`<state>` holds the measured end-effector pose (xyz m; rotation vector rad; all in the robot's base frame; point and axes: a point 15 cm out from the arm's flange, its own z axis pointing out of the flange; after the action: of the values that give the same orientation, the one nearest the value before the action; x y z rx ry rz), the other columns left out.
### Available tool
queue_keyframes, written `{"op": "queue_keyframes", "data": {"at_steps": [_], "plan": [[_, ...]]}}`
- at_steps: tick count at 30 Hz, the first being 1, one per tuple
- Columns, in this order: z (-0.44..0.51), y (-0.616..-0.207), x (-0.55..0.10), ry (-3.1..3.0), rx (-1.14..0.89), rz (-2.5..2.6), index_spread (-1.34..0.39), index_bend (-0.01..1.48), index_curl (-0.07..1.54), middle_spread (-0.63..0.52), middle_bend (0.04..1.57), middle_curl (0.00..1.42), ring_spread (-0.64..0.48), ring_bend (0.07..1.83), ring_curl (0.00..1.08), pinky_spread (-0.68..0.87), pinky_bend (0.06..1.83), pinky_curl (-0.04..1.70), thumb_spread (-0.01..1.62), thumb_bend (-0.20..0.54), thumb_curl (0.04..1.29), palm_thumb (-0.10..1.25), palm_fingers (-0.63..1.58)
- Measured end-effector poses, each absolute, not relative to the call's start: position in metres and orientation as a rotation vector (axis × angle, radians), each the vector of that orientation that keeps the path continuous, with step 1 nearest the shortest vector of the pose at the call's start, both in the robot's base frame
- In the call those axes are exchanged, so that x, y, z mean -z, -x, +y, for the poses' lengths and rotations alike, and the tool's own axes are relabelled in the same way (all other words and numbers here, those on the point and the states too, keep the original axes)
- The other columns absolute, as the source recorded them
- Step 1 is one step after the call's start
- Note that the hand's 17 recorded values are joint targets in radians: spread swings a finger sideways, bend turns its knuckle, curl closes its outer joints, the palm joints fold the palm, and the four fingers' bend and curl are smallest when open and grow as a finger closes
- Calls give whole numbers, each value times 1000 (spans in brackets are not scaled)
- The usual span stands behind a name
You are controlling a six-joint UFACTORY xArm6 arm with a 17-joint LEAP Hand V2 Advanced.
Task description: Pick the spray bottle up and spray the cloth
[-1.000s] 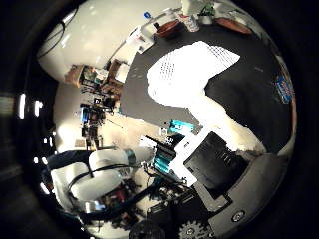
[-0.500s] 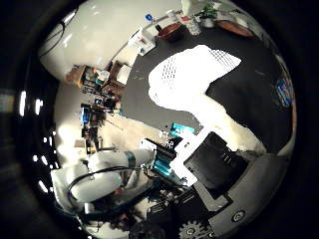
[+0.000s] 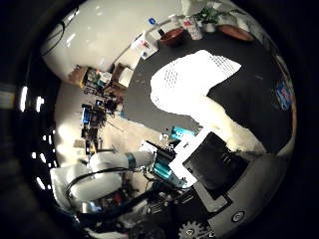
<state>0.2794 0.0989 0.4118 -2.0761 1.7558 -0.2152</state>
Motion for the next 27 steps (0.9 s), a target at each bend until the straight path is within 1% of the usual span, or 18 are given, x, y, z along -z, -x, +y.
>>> {"op": "queue_keyframes", "data": {"at_steps": [13, 20, 23, 27], "plan": [[13, -293, -471, 1832, 463, 1876, -453, 181, 328, -165, 276, 320, 70, 686, 57, 528, 984, -5, 975, -30, 515, 671, 508], [-41, -292, -500, 1708, 614, 1945, -417, 178, 316, -106, 267, 319, 132, 669, 56, 525, 1051, -2, 974, -35, 487, 603, 450], [-58, -294, -511, 1656, 664, 1948, -386, 175, 315, -67, 259, 318, 180, 635, 55, 531, 1085, -2, 977, -36, 468, 560, 403], [-78, -297, -526, 1573, 723, 1937, -329, 171, 309, -3, 239, 317, 216, 612, 64, 535, 1116, -2, 988, -32, 449, 517, 343]]}}
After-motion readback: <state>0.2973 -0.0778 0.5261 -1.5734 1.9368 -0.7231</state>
